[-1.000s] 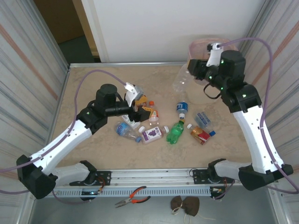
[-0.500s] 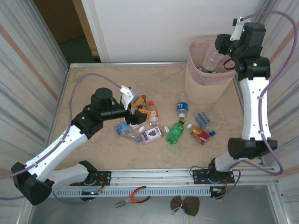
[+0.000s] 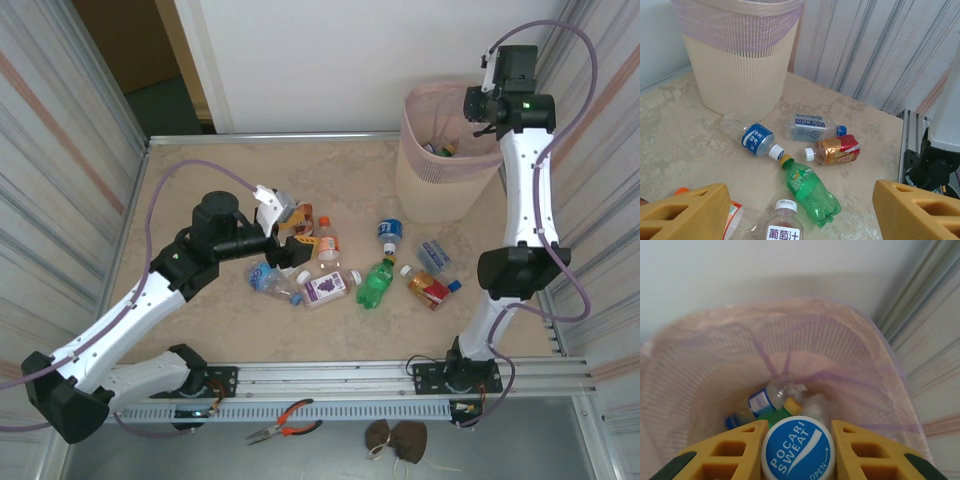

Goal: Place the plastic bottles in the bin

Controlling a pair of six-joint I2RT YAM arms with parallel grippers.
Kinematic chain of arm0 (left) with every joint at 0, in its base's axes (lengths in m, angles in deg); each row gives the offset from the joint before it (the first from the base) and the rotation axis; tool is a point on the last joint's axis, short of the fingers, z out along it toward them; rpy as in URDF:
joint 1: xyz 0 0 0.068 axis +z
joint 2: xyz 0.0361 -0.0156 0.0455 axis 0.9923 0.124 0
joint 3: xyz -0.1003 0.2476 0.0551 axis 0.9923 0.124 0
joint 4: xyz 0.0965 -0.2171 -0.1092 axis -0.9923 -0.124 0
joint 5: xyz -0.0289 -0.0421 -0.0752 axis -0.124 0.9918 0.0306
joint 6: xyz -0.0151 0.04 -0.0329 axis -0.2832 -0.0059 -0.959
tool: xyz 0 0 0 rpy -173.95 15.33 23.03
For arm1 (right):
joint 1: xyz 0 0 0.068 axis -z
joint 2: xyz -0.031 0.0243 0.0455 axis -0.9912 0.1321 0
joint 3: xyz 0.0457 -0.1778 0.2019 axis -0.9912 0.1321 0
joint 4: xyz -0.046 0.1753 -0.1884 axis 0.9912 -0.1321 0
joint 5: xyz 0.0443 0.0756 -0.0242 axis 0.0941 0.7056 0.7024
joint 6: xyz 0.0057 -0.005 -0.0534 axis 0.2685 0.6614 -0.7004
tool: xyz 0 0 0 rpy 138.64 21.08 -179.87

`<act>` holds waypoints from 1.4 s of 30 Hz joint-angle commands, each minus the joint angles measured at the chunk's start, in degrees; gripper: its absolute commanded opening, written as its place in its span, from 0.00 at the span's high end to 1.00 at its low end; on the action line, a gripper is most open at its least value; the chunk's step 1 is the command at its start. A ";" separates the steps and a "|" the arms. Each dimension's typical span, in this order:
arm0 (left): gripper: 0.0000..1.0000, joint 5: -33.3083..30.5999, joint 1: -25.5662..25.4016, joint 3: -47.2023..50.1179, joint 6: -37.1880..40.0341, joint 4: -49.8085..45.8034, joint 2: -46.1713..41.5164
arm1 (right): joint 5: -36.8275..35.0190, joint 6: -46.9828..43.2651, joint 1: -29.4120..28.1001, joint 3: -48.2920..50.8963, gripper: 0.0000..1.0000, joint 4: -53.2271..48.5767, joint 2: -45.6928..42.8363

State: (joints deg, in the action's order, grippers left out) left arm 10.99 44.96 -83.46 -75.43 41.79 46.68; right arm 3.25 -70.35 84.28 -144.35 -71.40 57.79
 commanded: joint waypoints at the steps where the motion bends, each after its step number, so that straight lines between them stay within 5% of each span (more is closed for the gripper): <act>1: 0.25 -1.15 -0.27 0.89 -0.26 -0.70 -1.71 | -4.28 -3.24 0.52 -1.72 0.76 -3.38 2.27; 13: 0.24 -2.95 -0.30 0.64 -0.11 -2.36 -2.83 | -4.29 -3.22 1.52 -2.72 0.70 -5.12 12.35; 19: 0.24 -3.76 -0.26 0.40 -0.12 -3.38 -3.10 | -4.29 -2.34 1.51 -5.16 0.51 -5.58 13.81; 34: 0.24 -5.93 -0.24 -0.51 -1.29 -4.75 -0.52 | -0.25 0.78 1.02 -4.44 0.46 -5.09 2.85; 42: 0.25 -7.97 -0.24 -5.33 -2.01 -11.25 7.68 | 1.75 2.88 -1.59 7.43 0.45 0.55 -8.79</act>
State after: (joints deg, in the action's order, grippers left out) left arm 4.17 44.96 -86.02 -76.20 33.81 52.48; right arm 3.23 -69.35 83.84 -140.19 -73.32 53.06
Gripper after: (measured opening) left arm 0.756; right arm 0.548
